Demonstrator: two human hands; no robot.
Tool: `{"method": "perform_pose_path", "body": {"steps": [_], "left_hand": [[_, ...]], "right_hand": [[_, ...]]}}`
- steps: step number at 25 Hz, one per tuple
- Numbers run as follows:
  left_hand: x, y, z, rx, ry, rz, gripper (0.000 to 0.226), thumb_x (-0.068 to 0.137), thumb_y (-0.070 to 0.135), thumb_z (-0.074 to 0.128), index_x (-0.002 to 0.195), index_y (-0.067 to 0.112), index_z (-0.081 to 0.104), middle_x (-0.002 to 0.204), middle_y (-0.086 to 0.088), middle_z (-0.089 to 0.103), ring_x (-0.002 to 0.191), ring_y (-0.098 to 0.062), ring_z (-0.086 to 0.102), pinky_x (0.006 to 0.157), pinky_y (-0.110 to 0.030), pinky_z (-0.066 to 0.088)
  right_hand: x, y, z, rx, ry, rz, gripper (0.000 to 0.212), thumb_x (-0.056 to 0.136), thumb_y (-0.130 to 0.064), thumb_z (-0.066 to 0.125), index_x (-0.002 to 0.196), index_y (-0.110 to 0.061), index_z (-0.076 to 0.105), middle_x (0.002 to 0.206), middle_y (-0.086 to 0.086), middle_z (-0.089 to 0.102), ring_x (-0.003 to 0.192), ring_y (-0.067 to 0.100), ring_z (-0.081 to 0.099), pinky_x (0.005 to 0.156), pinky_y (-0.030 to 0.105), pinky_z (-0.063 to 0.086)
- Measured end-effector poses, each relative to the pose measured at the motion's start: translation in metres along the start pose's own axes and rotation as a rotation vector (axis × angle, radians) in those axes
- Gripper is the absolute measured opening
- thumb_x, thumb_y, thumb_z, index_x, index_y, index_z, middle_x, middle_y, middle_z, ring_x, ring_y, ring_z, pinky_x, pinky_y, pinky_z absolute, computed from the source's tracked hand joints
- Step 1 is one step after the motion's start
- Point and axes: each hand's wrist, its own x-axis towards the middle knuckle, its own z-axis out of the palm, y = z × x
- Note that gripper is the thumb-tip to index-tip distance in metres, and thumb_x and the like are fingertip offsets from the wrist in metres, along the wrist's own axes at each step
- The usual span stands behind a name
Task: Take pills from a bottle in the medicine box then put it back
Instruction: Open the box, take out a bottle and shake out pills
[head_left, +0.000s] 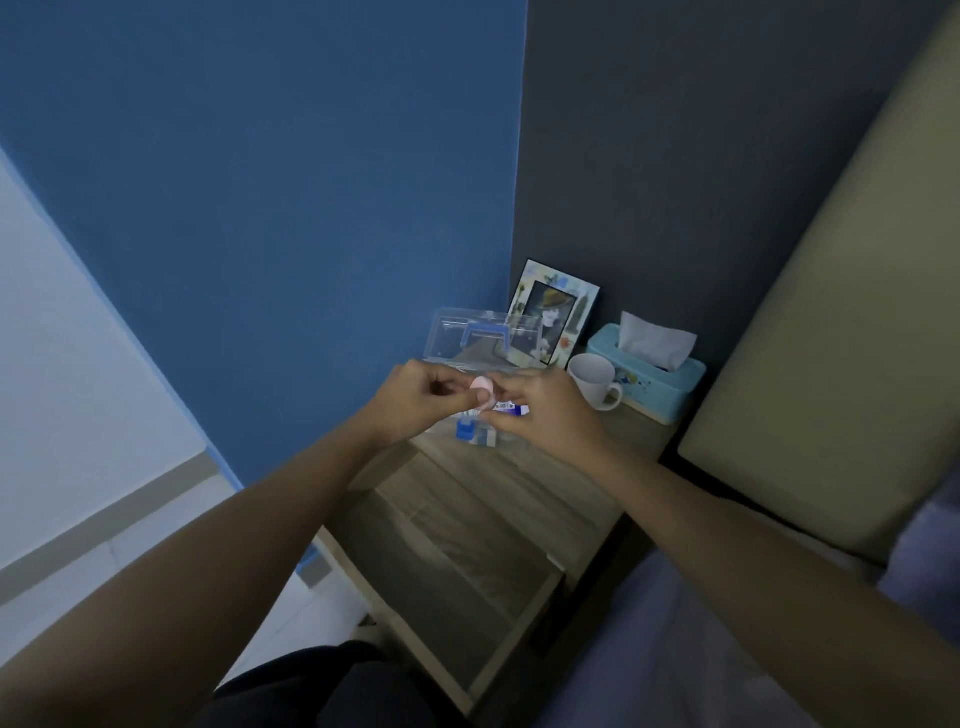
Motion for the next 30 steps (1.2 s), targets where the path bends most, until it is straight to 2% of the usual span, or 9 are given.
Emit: {"method": "perform_pose_path", "body": {"steps": [3, 8, 11, 13, 16, 20, 24, 28, 30], "left_hand": [[0.003, -0.001, 0.003, 0.176, 0.037, 0.093, 0.025, 0.081, 0.035, 0.069, 0.09, 0.013, 0.077, 0.051, 0.008, 0.057, 0.045, -0.002, 0.043, 0.049, -0.009, 0.031], [0.004, -0.003, 0.014, 0.173, 0.127, 0.086, 0.019, 0.083, 0.031, 0.069, 0.085, 0.012, 0.074, 0.053, 0.015, 0.056, 0.046, 0.008, 0.048, 0.048, -0.004, 0.033], [0.003, -0.005, 0.022, 0.151, 0.15, 0.073, 0.018, 0.085, 0.037, 0.065, 0.07, 0.028, 0.066, 0.045, 0.022, 0.056, 0.046, 0.009, 0.048, 0.047, -0.003, 0.033], [0.004, -0.007, 0.025, 0.109, 0.133, 0.011, 0.026, 0.086, 0.041, 0.061, 0.066, 0.026, 0.067, 0.05, 0.017, 0.06, 0.05, 0.006, 0.051, 0.054, -0.005, 0.036], [0.006, -0.01, 0.024, 0.067, 0.073, -0.054, 0.045, 0.087, 0.045, 0.058, 0.079, 0.003, 0.072, 0.069, -0.01, 0.066, 0.07, -0.014, 0.06, 0.067, -0.028, 0.045], [0.006, -0.003, 0.015, -0.167, 0.009, -0.04, 0.029, 0.082, 0.032, 0.069, 0.103, 0.012, 0.07, 0.1, -0.008, 0.074, 0.096, -0.017, 0.069, 0.088, -0.027, 0.053], [0.009, 0.0, 0.014, -0.033, -0.013, -0.039, 0.031, 0.086, 0.038, 0.063, 0.089, 0.009, 0.072, 0.085, -0.011, 0.074, 0.08, -0.016, 0.068, 0.08, -0.031, 0.051], [0.01, 0.002, 0.012, -0.13, -0.033, -0.052, 0.023, 0.086, 0.026, 0.065, 0.103, 0.011, 0.069, 0.1, -0.01, 0.073, 0.094, -0.017, 0.068, 0.09, -0.031, 0.051], [0.012, 0.002, 0.009, -0.138, -0.043, -0.064, 0.021, 0.085, 0.022, 0.066, 0.104, 0.012, 0.068, 0.1, -0.012, 0.073, 0.092, -0.018, 0.068, 0.093, -0.035, 0.051]], "right_hand": [[-0.002, 0.002, 0.006, -0.086, 0.028, -0.019, 0.033, 0.082, -0.033, 0.067, 0.109, -0.014, 0.067, 0.088, 0.008, 0.072, 0.08, 0.023, 0.065, 0.071, 0.042, 0.052], [-0.005, 0.003, 0.011, -0.148, 0.109, -0.017, 0.039, 0.082, -0.028, 0.067, 0.116, -0.009, 0.064, 0.093, 0.015, 0.07, 0.085, 0.031, 0.066, 0.071, 0.042, 0.054], [-0.011, 0.002, 0.015, -0.174, 0.168, -0.017, 0.045, 0.082, -0.024, 0.067, 0.123, -0.006, 0.059, 0.104, 0.017, 0.071, 0.091, 0.033, 0.067, 0.072, 0.044, 0.056], [-0.013, 0.002, 0.015, -0.206, 0.162, -0.028, 0.046, 0.083, -0.021, 0.066, 0.124, -0.003, 0.058, 0.107, 0.02, 0.07, 0.092, 0.035, 0.067, 0.071, 0.047, 0.056], [-0.014, 0.003, 0.012, -0.203, 0.151, -0.037, 0.044, 0.082, -0.018, 0.065, 0.123, -0.002, 0.059, 0.104, 0.02, 0.07, 0.088, 0.035, 0.068, 0.07, 0.048, 0.056], [-0.012, 0.001, 0.006, -0.179, 0.164, 0.003, 0.042, 0.081, -0.023, 0.067, 0.121, -0.01, 0.062, 0.101, 0.015, 0.071, 0.089, 0.032, 0.067, 0.073, 0.044, 0.055], [-0.014, 0.0, 0.005, -0.195, 0.146, 0.005, 0.042, 0.08, -0.026, 0.066, 0.118, -0.009, 0.063, 0.096, 0.015, 0.07, 0.085, 0.032, 0.066, 0.071, 0.044, 0.055], [-0.014, 0.001, 0.002, -0.195, 0.147, 0.024, 0.043, 0.081, -0.029, 0.065, 0.121, -0.012, 0.062, 0.095, 0.015, 0.071, 0.085, 0.031, 0.066, 0.072, 0.042, 0.055], [-0.015, 0.001, 0.001, -0.206, 0.115, 0.02, 0.045, 0.082, -0.029, 0.065, 0.123, -0.012, 0.06, 0.097, 0.015, 0.07, 0.087, 0.031, 0.065, 0.073, 0.043, 0.054]]}}
